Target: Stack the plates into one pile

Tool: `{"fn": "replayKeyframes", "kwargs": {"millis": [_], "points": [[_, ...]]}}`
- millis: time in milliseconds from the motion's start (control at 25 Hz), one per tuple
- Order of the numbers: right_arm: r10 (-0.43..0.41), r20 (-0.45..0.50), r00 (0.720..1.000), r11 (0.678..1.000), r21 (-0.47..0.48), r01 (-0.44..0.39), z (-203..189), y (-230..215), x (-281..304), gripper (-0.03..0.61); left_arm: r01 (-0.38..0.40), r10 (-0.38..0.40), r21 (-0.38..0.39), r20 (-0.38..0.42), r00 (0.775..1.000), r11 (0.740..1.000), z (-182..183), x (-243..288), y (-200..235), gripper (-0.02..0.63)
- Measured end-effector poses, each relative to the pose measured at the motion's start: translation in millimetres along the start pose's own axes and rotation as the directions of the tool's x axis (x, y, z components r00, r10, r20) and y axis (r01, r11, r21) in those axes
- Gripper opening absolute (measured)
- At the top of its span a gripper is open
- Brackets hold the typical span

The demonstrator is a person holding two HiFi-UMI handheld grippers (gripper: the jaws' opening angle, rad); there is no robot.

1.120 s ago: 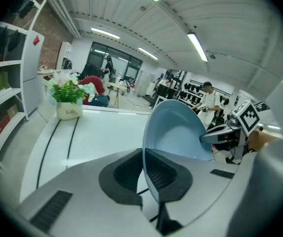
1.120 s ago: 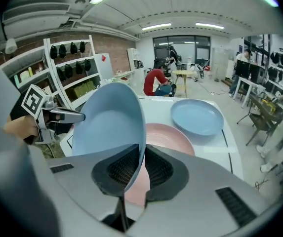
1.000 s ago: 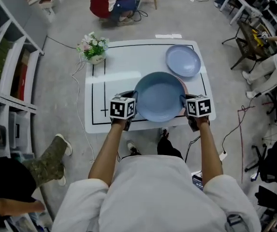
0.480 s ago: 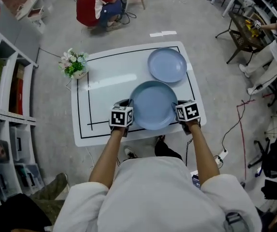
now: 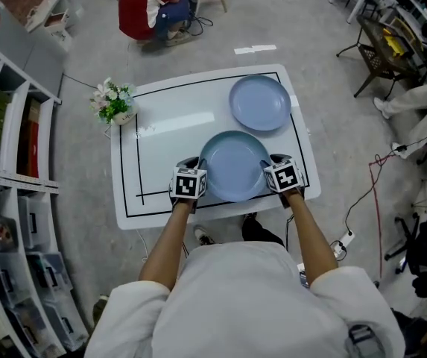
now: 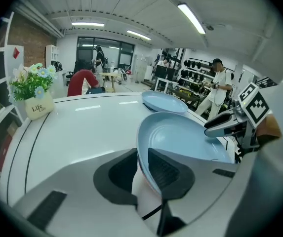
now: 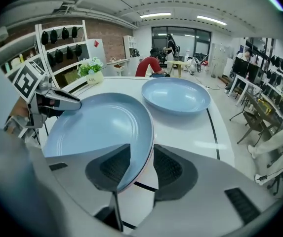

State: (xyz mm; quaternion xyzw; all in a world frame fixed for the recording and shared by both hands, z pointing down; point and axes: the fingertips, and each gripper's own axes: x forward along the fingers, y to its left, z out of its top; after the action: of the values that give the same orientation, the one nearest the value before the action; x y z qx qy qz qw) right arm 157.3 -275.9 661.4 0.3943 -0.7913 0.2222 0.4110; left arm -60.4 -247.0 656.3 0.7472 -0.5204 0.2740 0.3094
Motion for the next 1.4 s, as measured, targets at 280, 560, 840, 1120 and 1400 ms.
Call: {"fn": "replayKeyframes", "kwargs": {"millis": [280, 560, 840, 1120, 1400], "points": [[-0.063, 0.069, 0.996, 0.997, 0.054, 0.060, 21.8, -8.4, -16.2, 0.161, 0.033, -0.035, 0.051, 0.041, 0.999, 0.998, 12.8, -6.8, 5.8, 0.101], [-0.150, 0.181, 0.972, 0.983, 0.132, 0.127, 45.1, -24.2, -52.9, 0.146, 0.117, -0.129, 0.096, 0.127, 0.984, 0.988, 57.8, -20.1, 0.5, 0.101], [-0.254, 0.285, 0.924, 0.957, 0.212, 0.197, 72.8, -68.9, -92.7, 0.144, 0.206, -0.243, 0.206, 0.178, 0.953, 0.957, 120.7, -16.4, -17.0, 0.100], [-0.230, 0.293, 0.928, 0.950, 0.276, 0.148, 95.6, -135.4, -69.7, 0.144, 0.201, -0.234, 0.197, 0.160, 0.959, 0.960, 174.3, 38.1, -21.7, 0.101], [-0.138, 0.253, 0.958, 0.956, 0.285, 0.062, 115.8, -198.0, -6.9, 0.153, 0.221, -0.233, 0.139, 0.078, 0.969, 0.965, 211.7, 123.2, -22.6, 0.164]]}}
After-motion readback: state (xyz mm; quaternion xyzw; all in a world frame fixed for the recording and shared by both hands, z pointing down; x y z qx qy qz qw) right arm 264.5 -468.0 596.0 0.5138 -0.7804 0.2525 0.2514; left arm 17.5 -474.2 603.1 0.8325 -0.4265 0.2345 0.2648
